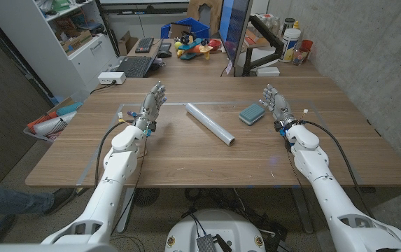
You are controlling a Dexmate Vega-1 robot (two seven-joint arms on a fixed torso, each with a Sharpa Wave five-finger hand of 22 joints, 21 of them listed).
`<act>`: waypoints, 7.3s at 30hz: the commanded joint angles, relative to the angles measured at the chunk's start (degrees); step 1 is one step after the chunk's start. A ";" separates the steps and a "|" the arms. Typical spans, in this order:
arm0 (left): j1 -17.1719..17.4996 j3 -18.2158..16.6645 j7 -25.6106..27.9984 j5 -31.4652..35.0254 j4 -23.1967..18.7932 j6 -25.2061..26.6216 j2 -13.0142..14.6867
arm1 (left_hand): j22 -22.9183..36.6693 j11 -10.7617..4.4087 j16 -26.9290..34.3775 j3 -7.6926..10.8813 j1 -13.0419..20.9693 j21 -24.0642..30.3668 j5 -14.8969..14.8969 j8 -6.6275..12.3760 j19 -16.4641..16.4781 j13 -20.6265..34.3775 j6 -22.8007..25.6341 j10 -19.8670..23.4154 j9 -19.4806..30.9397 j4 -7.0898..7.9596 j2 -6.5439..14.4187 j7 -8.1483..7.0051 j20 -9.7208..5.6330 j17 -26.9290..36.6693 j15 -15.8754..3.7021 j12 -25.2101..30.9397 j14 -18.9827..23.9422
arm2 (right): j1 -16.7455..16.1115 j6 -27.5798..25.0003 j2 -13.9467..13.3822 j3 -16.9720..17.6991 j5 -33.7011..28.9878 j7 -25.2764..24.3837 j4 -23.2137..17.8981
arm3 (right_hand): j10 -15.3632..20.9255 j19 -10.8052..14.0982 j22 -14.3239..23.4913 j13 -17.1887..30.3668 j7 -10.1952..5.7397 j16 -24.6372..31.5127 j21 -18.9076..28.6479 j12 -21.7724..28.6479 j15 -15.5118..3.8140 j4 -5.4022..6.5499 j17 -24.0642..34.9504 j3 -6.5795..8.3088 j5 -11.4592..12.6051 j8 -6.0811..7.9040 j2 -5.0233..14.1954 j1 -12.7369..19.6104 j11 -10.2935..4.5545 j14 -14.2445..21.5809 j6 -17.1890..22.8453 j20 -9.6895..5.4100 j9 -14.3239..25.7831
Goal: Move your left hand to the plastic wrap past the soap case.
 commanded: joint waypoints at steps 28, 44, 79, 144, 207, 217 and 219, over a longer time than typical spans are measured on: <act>2.26 -1.23 -1.23 6.69 -6.68 -0.36 -1.10 | 0.11 0.05 0.33 0.42 0.56 -1.29 0.50 0.24 -4.80 -0.93 0.39 -0.46 0.10 -0.61 0.80 0.24 0.75 0.15 -0.06 0.49 -0.22 | 0.19 0.80 2.90 2.68 -3.73 1.51 0.58 | 0.38 0.95 0.21 -0.22 0.08 0.19 -0.80 0.22 0.07 -0.17 -0.42 0.45 0.57 0.14 0.64 0.12 -0.15 0.52 0.81 0.09 -0.07; 2.64 -0.47 -0.11 9.56 -8.53 -0.86 -0.46 | 0.12 0.59 0.34 0.46 0.77 -1.76 0.48 0.26 -4.88 -1.36 0.44 -0.49 0.11 -0.87 0.95 0.23 0.76 0.13 0.38 0.52 -0.13 | 0.15 1.37 2.87 2.69 -4.50 0.94 0.34 | 0.60 1.04 0.22 -0.30 -0.01 0.21 -1.08 0.26 0.01 -0.23 -0.59 0.41 0.62 0.16 0.70 0.05 -0.06 0.67 1.04 0.17 -0.09; 3.37 1.17 1.06 15.49 -12.47 -0.48 2.27 | 0.15 0.70 0.26 0.65 1.64 -3.37 0.31 0.26 -5.64 -2.54 0.54 -0.64 0.11 -1.80 1.41 0.14 0.50 0.09 0.63 0.59 -0.23 | 0.61 2.85 3.22 2.20 -4.92 0.15 0.63 | 0.72 1.23 0.24 -0.43 -0.07 0.12 -1.66 0.21 -0.03 -0.34 -0.93 0.31 0.69 0.09 0.81 -0.14 -0.15 0.68 1.24 0.24 -0.14; 1.83 6.00 3.21 24.83 -15.00 2.13 4.78 | 0.25 0.28 0.28 0.91 3.09 -5.43 -0.18 0.34 -5.63 -4.16 0.44 -0.74 0.14 -3.41 2.01 -0.81 1.73 0.07 0.41 0.84 -0.31 | 1.51 4.18 3.69 3.20 -3.31 -0.41 1.65 | 1.21 1.62 0.25 -0.58 -0.25 0.15 -2.47 0.21 -0.24 -0.64 -1.45 0.17 0.82 -0.04 1.00 -0.34 -0.30 1.17 1.43 0.35 -0.17; -0.33 11.76 3.02 33.48 -15.91 5.64 7.34 | 0.36 0.23 0.28 1.37 4.63 -6.72 -0.72 0.39 -4.53 -5.07 0.87 -0.71 0.18 -4.94 2.84 -1.10 3.52 0.06 0.34 1.01 -0.02 | 2.66 5.56 4.28 4.08 -2.29 -0.11 3.69 | 1.32 1.67 0.27 -0.62 -0.32 0.12 -2.93 0.12 -0.16 -0.83 -1.72 0.09 0.88 -0.06 1.33 -0.57 -0.35 1.30 1.71 0.45 -0.19; -1.01 12.97 2.90 35.02 -15.60 6.41 7.64 | 0.38 0.24 0.27 1.40 4.77 -6.94 -0.82 0.36 -4.48 -5.16 0.85 -0.77 0.18 -5.14 2.91 -1.15 3.57 0.06 0.32 1.01 -0.02 | 2.50 5.30 4.09 4.35 -2.19 -0.19 3.43 | 1.42 1.69 0.27 -0.62 -0.30 0.10 -2.98 0.14 -0.17 -0.91 -1.77 0.09 0.88 -0.09 1.37 -0.55 -0.40 1.30 1.67 0.48 -0.19; -1.20 13.01 2.54 34.75 -15.41 6.48 7.62 | 0.38 0.19 0.27 1.40 4.82 -7.00 -0.85 0.35 -4.41 -5.19 0.83 -0.77 0.18 -5.20 2.93 -1.16 3.58 0.06 0.26 1.02 -0.01 | 2.51 5.37 4.10 4.37 -2.14 -0.13 3.48 | 1.39 1.71 0.27 -0.62 -0.33 0.10 -2.98 0.12 -0.17 -0.91 -1.78 0.09 0.88 -0.08 1.37 -0.55 -0.48 1.30 1.70 0.50 -0.19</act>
